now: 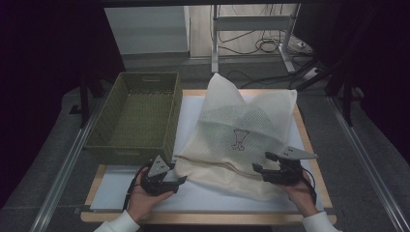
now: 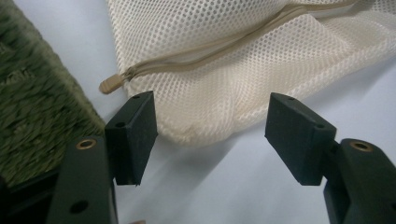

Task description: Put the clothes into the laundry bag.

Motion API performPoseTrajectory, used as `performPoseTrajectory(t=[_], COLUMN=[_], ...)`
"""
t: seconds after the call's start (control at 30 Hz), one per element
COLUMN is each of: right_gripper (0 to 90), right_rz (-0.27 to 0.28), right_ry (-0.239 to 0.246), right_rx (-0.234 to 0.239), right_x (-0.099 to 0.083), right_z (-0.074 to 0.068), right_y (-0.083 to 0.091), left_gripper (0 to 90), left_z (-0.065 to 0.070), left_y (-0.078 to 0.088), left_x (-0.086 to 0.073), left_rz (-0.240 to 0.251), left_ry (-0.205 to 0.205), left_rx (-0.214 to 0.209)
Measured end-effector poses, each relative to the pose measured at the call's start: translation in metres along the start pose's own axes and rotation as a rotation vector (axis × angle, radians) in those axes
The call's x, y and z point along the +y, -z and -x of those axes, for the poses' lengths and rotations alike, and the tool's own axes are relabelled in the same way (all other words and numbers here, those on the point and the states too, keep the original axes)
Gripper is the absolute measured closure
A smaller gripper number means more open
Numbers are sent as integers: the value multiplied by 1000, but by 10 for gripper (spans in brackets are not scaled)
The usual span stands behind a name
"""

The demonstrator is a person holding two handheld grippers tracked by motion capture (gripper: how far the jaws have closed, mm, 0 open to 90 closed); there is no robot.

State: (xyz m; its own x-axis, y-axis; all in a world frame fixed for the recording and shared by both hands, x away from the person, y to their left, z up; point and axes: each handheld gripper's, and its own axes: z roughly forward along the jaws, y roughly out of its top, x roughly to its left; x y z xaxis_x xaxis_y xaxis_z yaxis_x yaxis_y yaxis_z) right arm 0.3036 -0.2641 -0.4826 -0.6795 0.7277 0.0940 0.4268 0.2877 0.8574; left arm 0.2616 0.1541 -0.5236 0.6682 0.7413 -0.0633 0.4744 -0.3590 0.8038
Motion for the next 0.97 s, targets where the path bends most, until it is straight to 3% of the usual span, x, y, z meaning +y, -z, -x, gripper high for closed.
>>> performPoseTrajectory(t=[0.2,0.7,0.97], right_gripper=[272,270,263], right_rz=[4,-1,15], right_ry=[-77,-72,-80], right_rx=[-35,-46,-48], right_x=[-26,-27,-27], right_z=[17,19,21], right_y=[11,14,17], left_gripper=[335,325,317], left_z=[0,0,-1], left_y=[-3,-7,-7], left_x=[-3,-4,-2], left_rz=[-32,-49,-35], left_ry=[-13,-24,-23], left_rx=[-23,-28,-12])
